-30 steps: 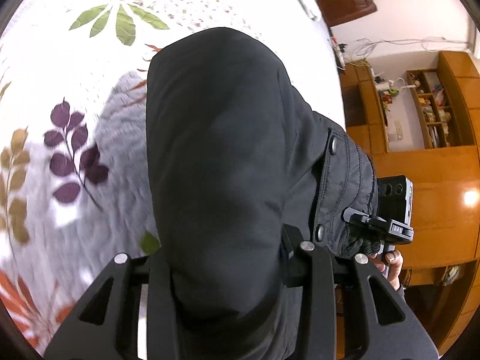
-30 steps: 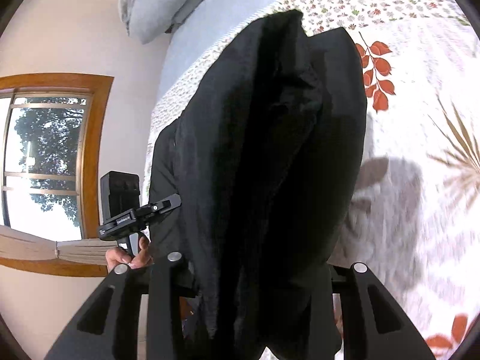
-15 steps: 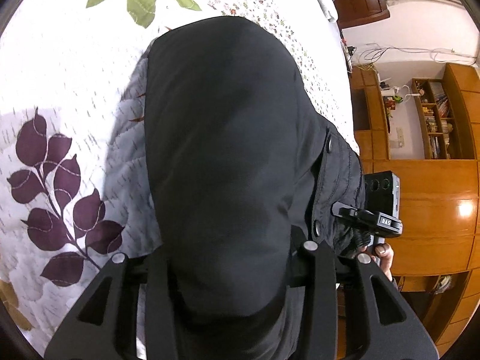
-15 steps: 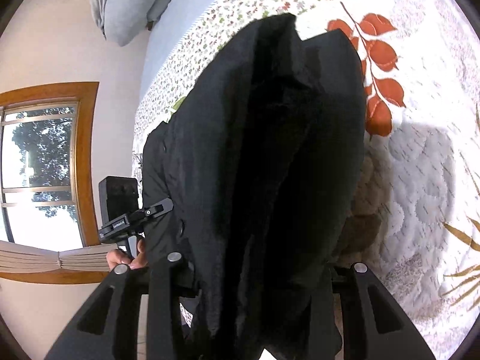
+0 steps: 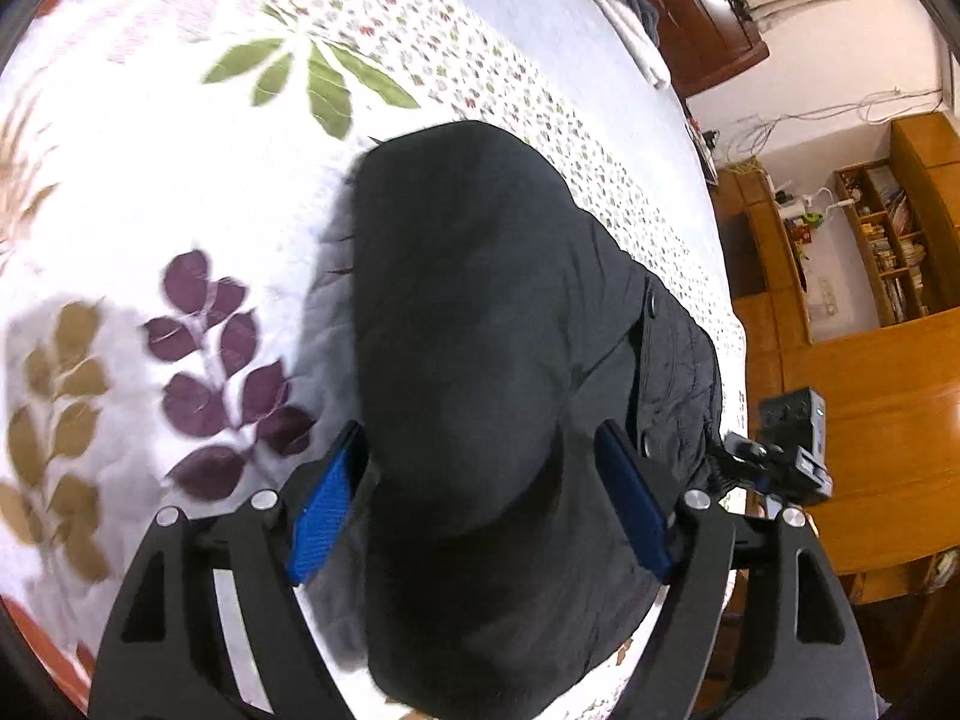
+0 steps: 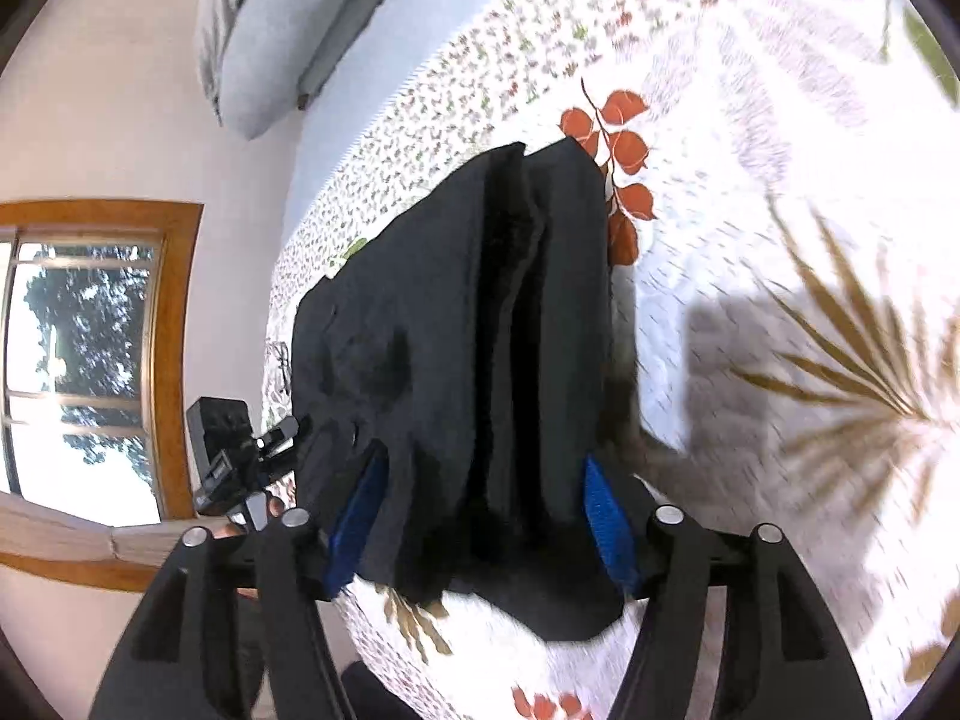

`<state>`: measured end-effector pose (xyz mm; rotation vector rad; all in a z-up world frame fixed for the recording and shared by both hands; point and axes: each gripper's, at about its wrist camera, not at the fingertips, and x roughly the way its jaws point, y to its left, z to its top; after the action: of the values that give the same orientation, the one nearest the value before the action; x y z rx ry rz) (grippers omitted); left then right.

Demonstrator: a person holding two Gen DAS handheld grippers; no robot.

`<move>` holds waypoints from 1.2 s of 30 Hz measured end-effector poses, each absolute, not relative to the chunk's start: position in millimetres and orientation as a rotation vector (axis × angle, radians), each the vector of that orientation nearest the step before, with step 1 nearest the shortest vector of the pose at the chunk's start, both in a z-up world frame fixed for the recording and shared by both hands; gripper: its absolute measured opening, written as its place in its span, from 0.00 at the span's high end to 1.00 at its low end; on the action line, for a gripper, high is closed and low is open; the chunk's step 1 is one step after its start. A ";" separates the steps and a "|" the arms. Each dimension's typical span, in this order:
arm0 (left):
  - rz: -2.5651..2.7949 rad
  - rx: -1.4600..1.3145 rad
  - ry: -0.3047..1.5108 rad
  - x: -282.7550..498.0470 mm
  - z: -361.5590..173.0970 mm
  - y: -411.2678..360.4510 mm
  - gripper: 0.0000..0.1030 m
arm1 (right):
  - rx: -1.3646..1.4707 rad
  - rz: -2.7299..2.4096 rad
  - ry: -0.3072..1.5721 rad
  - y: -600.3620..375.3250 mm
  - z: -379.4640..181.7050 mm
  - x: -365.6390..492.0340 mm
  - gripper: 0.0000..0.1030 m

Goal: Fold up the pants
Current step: 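Lower the pants onto the quilt and open both tools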

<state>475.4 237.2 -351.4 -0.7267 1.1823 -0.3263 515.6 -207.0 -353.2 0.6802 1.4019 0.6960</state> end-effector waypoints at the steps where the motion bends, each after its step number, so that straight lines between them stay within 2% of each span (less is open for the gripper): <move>1: -0.309 -0.722 1.186 471.6 -353.1 239.6 0.23 | 0.653 0.689 1.397 -208.0 -350.4 511.5 0.35; 6: -0.252 -0.696 1.248 474.1 -368.1 235.7 0.18 | 0.563 0.596 1.435 -199.5 -358.9 507.1 0.34; 15: -0.240 -0.702 1.231 471.7 -372.6 234.8 0.14 | 0.684 0.601 1.448 -229.8 -384.9 495.2 0.27; 24: -0.233 -0.792 1.110 433.0 -348.3 241.5 0.12 | 0.772 0.648 1.345 -233.6 -340.4 470.6 0.18; 36: -0.213 -0.890 0.981 331.3 -281.3 249.6 0.05 | 0.723 0.606 1.171 -261.1 -256.1 366.9 0.17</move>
<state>331.3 249.6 -281.3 -0.8905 0.9811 -0.2131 366.9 -261.1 -256.1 0.7233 1.1709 0.6060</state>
